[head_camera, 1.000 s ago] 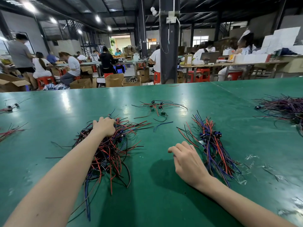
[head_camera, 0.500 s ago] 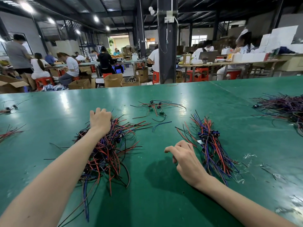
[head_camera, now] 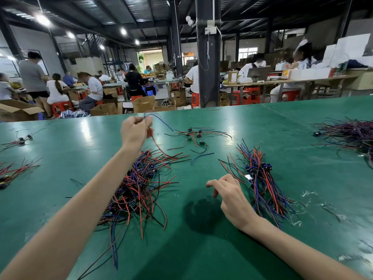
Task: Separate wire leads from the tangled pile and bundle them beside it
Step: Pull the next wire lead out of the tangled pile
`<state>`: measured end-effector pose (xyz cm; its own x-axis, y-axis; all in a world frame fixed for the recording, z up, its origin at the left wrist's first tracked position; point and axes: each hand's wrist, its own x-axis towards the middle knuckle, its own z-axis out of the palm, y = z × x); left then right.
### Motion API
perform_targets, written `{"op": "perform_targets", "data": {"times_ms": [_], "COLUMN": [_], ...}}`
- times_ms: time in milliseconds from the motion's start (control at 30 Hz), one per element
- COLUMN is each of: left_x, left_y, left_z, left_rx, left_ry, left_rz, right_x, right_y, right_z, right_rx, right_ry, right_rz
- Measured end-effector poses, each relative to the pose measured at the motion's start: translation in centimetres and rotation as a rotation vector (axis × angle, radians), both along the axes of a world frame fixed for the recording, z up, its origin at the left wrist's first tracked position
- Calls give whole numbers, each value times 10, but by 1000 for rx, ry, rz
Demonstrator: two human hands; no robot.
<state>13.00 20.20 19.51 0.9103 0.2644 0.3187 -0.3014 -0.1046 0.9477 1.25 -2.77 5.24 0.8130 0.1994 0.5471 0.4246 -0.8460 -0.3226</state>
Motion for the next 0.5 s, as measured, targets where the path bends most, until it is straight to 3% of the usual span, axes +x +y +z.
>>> {"op": "perform_targets", "data": {"times_ms": [100,233,500], "left_x": [-30,-65,-92], "left_y": [-22,-52,-70], "left_z": [-24,-72,-118], "left_rx": [-133,-335,-231], "left_ry": [208,397,422], "left_rz": [-250,-416,-527], "right_x": [1,7,6], "right_y": [-1,-2,-4], "right_z": [-1,-4,1], "right_rx": [50,112,282], "right_ry": [-8,19,32], "right_rz": [-15,-43,6]}}
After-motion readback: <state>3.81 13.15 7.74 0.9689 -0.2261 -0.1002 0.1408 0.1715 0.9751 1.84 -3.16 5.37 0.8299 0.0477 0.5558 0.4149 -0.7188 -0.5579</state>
